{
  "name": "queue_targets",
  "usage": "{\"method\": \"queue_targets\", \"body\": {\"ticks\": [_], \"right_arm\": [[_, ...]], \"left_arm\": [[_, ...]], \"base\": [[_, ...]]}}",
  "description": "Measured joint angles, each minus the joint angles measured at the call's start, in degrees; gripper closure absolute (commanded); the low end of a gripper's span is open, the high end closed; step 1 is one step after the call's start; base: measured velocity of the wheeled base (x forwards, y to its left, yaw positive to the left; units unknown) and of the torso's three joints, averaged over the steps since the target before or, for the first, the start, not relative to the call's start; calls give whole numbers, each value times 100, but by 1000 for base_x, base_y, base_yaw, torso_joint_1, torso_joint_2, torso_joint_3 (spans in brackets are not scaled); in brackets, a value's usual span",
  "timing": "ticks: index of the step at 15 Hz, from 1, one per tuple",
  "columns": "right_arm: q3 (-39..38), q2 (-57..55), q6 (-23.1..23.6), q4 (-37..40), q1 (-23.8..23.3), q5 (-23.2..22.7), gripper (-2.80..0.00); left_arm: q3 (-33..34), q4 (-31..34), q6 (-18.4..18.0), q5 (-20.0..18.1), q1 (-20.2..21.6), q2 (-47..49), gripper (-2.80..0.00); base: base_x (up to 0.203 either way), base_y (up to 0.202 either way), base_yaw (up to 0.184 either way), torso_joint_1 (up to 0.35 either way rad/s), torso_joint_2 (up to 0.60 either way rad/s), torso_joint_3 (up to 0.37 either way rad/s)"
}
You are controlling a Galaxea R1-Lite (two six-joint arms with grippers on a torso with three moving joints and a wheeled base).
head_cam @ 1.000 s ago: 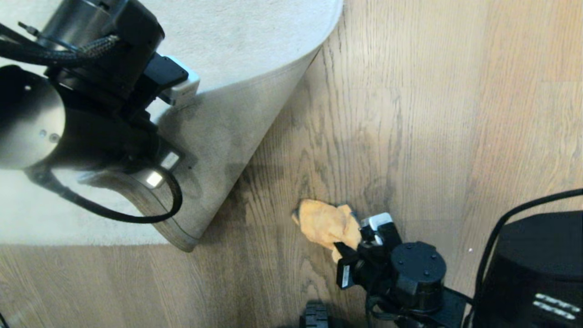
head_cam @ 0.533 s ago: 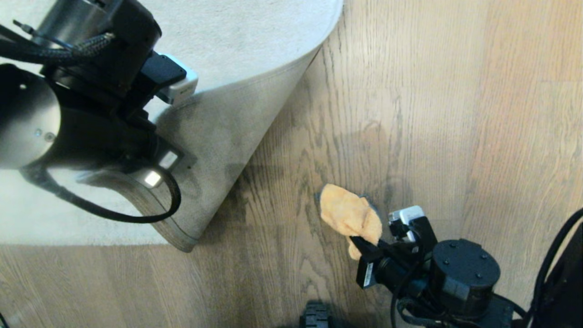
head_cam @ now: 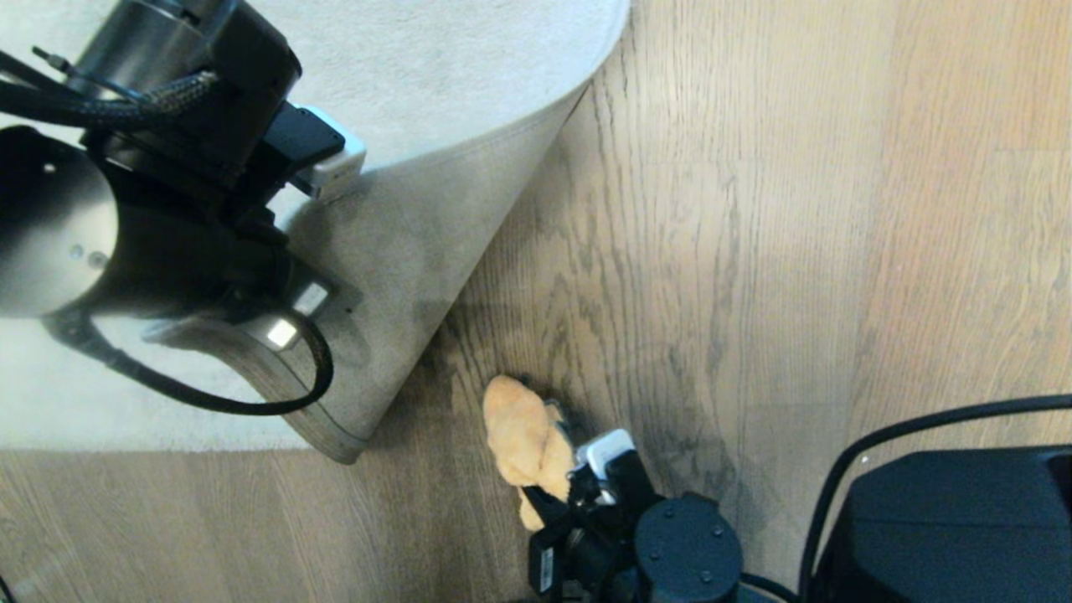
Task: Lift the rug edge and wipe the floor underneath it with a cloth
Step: Wipe the floor under the carpet with a rag
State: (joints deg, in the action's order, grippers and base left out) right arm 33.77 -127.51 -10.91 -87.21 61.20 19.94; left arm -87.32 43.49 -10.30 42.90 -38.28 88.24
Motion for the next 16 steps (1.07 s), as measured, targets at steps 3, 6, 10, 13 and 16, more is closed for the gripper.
{"method": "queue_targets", "body": {"ticks": [3,6,10,13,16], "right_arm": [[838,-795,5,4,158,-2,0],[1122,-1256,-16,2,184,17,0],[1094,-1371,-76,0,-100,52,0],[794,-1183,-72,2,-504,56,0],[249,-717,-77,2,-973,60,0]], "left_arm": [[11,-1,-2,0,2,10,0],[49,-3,0,0,11,10,0],[56,2,0,4,13,10,0],[56,3,-2,7,13,5,0],[55,6,0,10,16,-10,0]], "base": [[0,0,0,0,0,0],[0,0,0,0,0,0],[0,0,0,0,0,0],[0,0,0,0,0,0],[0,0,0,0,0,0]]}}
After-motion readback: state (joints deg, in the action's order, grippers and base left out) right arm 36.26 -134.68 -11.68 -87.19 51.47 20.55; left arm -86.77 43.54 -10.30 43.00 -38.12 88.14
